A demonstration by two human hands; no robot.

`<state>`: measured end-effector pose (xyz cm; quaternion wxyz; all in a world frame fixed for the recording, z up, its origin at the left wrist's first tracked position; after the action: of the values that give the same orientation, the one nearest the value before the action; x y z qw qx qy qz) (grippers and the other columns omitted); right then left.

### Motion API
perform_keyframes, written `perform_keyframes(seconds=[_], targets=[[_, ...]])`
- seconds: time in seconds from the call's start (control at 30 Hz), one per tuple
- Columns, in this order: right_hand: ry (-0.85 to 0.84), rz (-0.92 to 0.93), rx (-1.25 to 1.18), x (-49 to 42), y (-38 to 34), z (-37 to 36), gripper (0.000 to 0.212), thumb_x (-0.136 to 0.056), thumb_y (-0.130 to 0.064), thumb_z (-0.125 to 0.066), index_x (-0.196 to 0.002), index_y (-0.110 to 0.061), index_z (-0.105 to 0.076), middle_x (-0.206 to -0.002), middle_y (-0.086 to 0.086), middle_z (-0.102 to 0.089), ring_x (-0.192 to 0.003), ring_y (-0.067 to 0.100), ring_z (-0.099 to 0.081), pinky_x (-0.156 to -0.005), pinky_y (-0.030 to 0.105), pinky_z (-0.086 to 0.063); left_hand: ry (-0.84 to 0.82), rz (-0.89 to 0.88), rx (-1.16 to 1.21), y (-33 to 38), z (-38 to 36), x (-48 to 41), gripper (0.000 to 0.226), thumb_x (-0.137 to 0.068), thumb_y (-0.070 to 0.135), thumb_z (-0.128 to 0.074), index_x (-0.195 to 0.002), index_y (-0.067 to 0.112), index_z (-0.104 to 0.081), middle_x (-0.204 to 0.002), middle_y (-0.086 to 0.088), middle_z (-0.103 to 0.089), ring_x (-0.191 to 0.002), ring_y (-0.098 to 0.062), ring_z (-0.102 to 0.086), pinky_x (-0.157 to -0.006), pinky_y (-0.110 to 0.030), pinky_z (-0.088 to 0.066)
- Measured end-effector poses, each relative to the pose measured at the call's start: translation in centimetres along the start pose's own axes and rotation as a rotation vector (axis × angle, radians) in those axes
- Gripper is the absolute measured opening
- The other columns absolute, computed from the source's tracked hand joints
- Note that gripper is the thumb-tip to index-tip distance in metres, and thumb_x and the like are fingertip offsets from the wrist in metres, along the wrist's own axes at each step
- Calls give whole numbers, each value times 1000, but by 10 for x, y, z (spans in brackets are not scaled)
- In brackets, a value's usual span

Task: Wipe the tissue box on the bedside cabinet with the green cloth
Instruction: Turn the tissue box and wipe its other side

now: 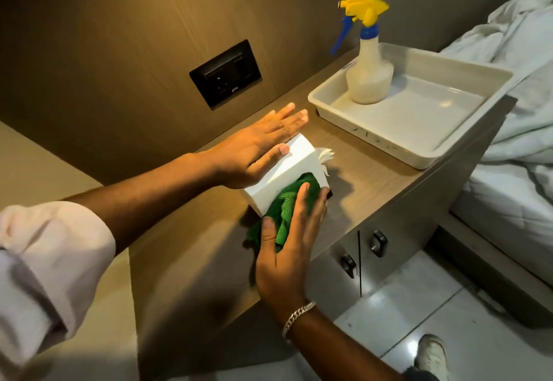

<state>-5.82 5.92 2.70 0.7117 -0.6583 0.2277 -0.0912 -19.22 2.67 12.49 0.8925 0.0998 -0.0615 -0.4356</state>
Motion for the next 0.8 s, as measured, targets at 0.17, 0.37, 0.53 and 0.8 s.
perform_keyframes(seconds=[0.17,0.37,0.53,0.8], targets=[[141,129,-12,-27,-25,5,68,-97,-24,-48,-149,-44,-10,-165,-7,6,-152,20,5,-115,59,-29,18,-30,-40,2,0,1,55,-98,29,-23,-150,12,-16,-160,-8,-13,-149,-19,-1,-120,-47,4],[125,-58,30,-14,5,9,70,-96,-28,-50,-148,-49,-7,-164,-12,7,-152,20,-4,-107,60,-41,15,1,-18,-2,-1,1,56,-98,35,-22,-150,17,-17,-160,-2,-13,-148,-13,-4,-122,-41,-7],[60,-25,23,3,-12,-7,78,-94,-25,-56,-145,-57,-5,-161,-22,12,-152,19,6,-109,62,-37,6,6,-30,-5,-3,0,55,-98,37,-20,-151,19,-14,-161,0,-10,-148,-11,-1,-122,-40,-6],[160,5,30,-40,-16,20,67,-96,-22,-51,-146,-48,-15,-165,-8,-1,-151,18,-3,-106,57,-44,1,3,-80,-8,-6,0,58,-97,39,-18,-151,20,-8,-161,1,-6,-148,-8,4,-121,-34,0]])
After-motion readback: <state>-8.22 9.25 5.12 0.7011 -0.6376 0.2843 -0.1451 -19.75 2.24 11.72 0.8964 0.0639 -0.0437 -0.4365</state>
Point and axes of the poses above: each hand's wrist, its own x-axis away from the middle knuckle, its own z-axis out of the back of the hand, y = z × x, the point moved 7 cm from there along -x, towards the middle knuckle
